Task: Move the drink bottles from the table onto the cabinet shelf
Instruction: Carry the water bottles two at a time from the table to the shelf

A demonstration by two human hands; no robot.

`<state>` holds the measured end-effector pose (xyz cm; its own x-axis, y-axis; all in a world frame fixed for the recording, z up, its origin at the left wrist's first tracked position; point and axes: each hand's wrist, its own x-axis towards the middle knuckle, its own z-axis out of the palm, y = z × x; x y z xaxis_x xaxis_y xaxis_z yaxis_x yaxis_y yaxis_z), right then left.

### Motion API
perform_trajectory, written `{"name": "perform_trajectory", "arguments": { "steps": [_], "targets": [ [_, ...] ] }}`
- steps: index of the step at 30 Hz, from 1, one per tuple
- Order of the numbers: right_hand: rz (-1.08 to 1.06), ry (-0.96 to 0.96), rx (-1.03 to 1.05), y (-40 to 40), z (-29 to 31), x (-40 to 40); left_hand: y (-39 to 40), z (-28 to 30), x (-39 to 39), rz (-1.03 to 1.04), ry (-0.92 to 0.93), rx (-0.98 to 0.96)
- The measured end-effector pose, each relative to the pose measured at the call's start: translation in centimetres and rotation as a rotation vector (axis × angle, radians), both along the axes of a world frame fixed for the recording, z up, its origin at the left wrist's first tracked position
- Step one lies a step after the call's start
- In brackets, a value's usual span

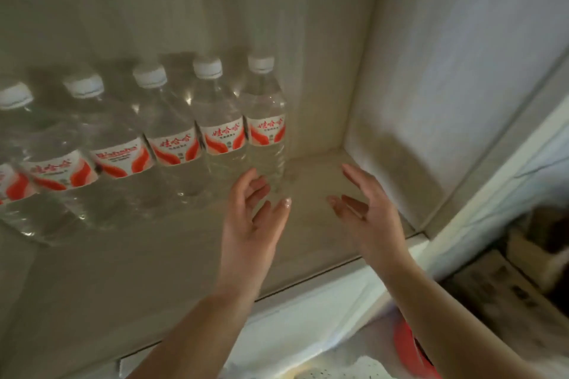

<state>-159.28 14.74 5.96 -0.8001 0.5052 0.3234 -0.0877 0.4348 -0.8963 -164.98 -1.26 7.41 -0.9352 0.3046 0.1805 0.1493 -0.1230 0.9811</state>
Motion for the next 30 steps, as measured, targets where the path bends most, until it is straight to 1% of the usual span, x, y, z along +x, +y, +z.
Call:
{"name": "perform_trajectory", "arguments": {
  "steps": [2, 4, 8, 9, 11, 15, 19, 23, 26, 30],
  "targets": [
    [-0.109, 0.012, -0.044, -0.9, -0.7, 3.0, 0.2, 0.0, 0.8, -0.165, 0.036, -0.008],
    [-0.2, -0.004, -0.043, -1.7, -1.4, 6.3, 0.8, -0.3, 2.0, -0.283, 0.052, 0.005],
    [-0.422, -0.051, -0.041, -2.7, -1.9, 13.8, 2.5, -1.2, 5.6, -0.528, 0.015, -0.003],
    [-0.497, -0.068, -0.042, -3.0, -1.9, 16.1, 3.1, -1.5, 7.0, -0.6, 0.01, -0.024],
    [-0.578, -0.088, -0.053, -3.7, -2.1, 19.1, 3.7, -2.0, 8.9, -0.695, 0.026, -0.075],
    [-0.807, -0.075, -0.071, -6.0, -3.1, 27.6, 5.2, -2.9, 15.7, -1.017, 0.062, -0.211],
    [-1.039, -0.051, -0.067, -9.4, -4.1, 36.3, 5.9, -3.7, 23.5, -1.301, 0.088, -0.296],
    [-1.257, -0.031, -0.097, -13.9, -4.8, 45.9, 5.6, -4.4, 32.8, -1.542, 0.109, -0.348],
    [-1.411, -0.028, -0.11, -18.1, -5.2, 54.0, 4.4, -4.3, 41.1, -1.676, 0.132, -0.362],
    [-1.571, -0.049, -0.13, -24.0, -5.4, 64.8, 1.7, -4.2, 52.9, -1.81, 0.115, -0.369]
  ]
}}
